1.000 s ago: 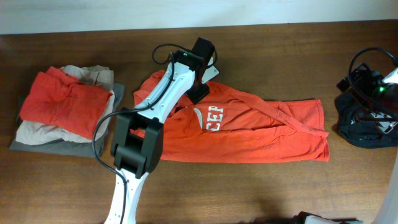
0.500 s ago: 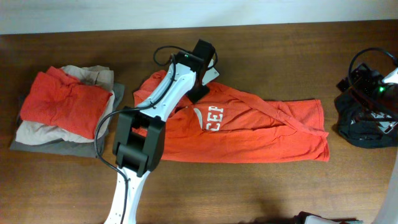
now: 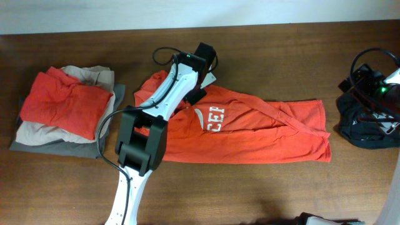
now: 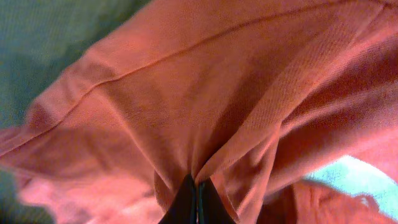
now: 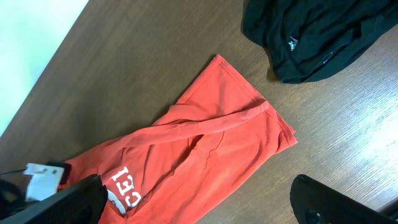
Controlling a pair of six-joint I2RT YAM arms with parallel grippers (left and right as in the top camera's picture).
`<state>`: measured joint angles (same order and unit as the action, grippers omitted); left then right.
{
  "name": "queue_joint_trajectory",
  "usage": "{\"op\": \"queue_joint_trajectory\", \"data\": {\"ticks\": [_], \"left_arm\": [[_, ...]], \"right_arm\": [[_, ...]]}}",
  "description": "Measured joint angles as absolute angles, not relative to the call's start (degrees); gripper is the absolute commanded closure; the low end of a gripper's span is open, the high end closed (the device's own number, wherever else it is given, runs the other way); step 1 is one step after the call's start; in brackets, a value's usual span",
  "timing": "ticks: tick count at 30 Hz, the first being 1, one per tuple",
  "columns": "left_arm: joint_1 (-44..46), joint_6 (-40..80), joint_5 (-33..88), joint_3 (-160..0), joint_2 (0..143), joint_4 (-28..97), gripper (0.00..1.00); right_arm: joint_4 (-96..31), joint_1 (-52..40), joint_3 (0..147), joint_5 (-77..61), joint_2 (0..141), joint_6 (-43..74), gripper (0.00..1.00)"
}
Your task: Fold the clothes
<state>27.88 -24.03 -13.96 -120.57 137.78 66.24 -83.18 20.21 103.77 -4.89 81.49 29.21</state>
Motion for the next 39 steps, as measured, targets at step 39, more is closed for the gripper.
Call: {"op": "queue_joint_trajectory", "data": {"ticks": [39], "left_arm": [[27.8,-24.7,-12.2,-125.1,126.9,96.5,0.82]], "right_arm": [[-83.2,20.2,103.8,-1.9,81.5,29.1,0.01]]}}
